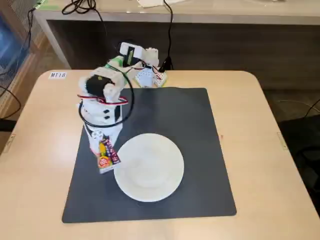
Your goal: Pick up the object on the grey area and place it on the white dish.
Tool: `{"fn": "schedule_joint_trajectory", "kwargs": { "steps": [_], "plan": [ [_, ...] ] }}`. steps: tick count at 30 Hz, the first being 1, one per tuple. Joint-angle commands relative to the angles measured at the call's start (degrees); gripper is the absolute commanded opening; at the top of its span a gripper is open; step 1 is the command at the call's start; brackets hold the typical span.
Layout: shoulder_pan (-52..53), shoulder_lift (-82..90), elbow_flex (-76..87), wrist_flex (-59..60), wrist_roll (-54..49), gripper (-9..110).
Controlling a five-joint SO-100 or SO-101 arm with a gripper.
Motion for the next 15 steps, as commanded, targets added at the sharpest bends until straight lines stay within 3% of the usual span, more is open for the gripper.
{"fn": "schedule_joint_trajectory", "kwargs": {
  "steps": [1, 15],
  "plan": [
    [-4.2, 4.7, -4.1, -0.5, -2.2, 1],
    [-12.2, -9.7, -8.8, -0.5, -18.5, 5]
  ]
}}
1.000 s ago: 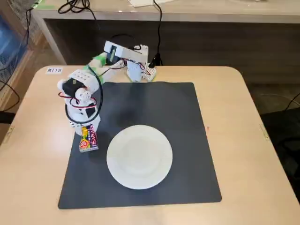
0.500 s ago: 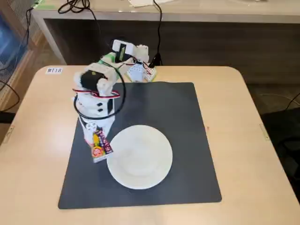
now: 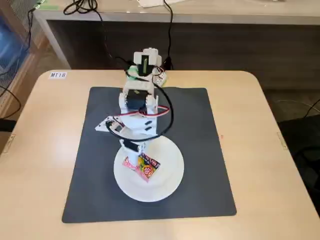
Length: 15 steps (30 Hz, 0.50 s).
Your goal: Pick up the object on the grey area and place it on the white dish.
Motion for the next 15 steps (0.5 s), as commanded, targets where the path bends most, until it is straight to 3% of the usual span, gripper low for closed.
{"fn": "schedule_joint_trajectory", "kwargs": {
  "steps": [1, 3, 9, 12, 15],
  "plan": [
    [-1.5, -0.4, -4.5, -0.5, -5.5, 8],
    [-2.8, -1.0, -4.7, -0.4, -10.3, 21],
    [-4.9, 1.2, -4.2, -0.2, -20.8, 37],
    [-5.0, 7.6, -3.3, 0.0, -23.6, 34],
    [-5.1, 17.4, -3.1, 0.0, -24.2, 21]
  ]
}}
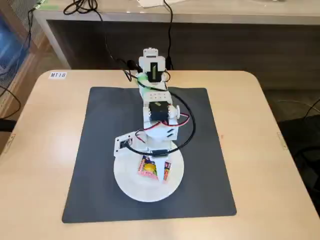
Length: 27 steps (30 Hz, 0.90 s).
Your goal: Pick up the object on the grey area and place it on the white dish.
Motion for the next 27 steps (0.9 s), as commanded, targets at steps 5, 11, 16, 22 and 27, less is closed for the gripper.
{"fn": "schedule_joint_trajectory", "kwargs": {
  "steps": [5, 11, 16, 22, 27],
  "plan": [
    [-0.4, 30.1, -1.6, -0.2, -1.6, 4],
    [-4.9, 48.9, 7.0, -0.2, -5.3, 0],
    [-3.3, 69.5, 25.8, -0.6, -4.2, 0],
    [-2.6, 100.7, 77.5, -27.1, -1.7, 0],
    [-1.0, 112.9, 100.9, -36.1, -0.9, 0]
  ]
}}
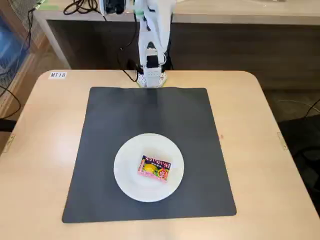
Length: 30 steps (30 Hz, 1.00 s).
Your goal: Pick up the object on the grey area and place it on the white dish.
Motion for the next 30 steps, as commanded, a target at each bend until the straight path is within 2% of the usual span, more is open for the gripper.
{"fn": "schedule_joint_trajectory", "kwargs": {
  "steps": [1, 8, 15, 20, 22, 30],
  "plan": [
    [1.0, 6.4, 17.8, -7.7, 0.4, 0],
    [3.5, 16.6, 46.5, -17.8, 0.3, 0],
    [3.8, 22.6, 64.3, -22.1, 1.1, 0],
    [6.5, 35.3, 75.5, -21.1, 2.5, 0],
    [6.7, 41.0, 78.9, -18.6, 3.5, 0],
    [6.5, 41.0, 81.7, -18.5, 2.5, 0]
  ]
}}
